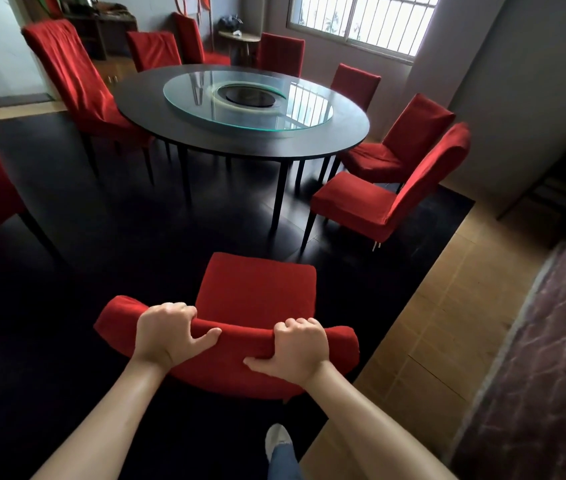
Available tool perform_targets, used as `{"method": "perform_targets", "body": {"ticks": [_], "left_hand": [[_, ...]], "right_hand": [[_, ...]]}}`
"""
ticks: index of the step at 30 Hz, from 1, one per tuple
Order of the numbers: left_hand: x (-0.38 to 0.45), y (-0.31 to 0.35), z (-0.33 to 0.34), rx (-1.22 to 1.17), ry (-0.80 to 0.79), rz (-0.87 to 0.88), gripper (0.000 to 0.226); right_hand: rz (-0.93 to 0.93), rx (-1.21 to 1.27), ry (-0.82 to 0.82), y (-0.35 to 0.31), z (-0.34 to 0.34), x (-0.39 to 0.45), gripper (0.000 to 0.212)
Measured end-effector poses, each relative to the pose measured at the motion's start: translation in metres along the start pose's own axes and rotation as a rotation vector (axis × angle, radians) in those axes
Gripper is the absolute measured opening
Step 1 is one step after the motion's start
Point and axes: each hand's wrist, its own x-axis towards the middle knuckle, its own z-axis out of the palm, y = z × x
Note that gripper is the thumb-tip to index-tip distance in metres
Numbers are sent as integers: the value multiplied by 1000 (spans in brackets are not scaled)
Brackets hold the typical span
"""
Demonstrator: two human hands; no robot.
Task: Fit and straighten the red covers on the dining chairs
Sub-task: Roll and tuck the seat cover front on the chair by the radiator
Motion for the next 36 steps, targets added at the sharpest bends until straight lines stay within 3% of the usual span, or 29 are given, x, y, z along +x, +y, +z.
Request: {"method": "perform_targets", "body": {"ticks": [3, 8, 13, 24, 36], "left_hand": [[5, 1, 6, -3, 16, -17, 85], [30, 8, 16, 10, -26, -59, 65], [47, 1, 23, 13, -5, -68, 72], [99, 11, 45, 21, -28, -60, 63], [199, -5, 93, 14, -25, -14, 63]], "right_hand": [[-27, -5, -19, 9, 4, 9, 66], [-86, -9, -4, 33, 13, 41, 67], [-110, -6, 14, 42, 26, 68, 69], [-94, -23, 1, 77, 45, 115, 69], [-65, -47, 15, 122, 84, 203, 69]]}}
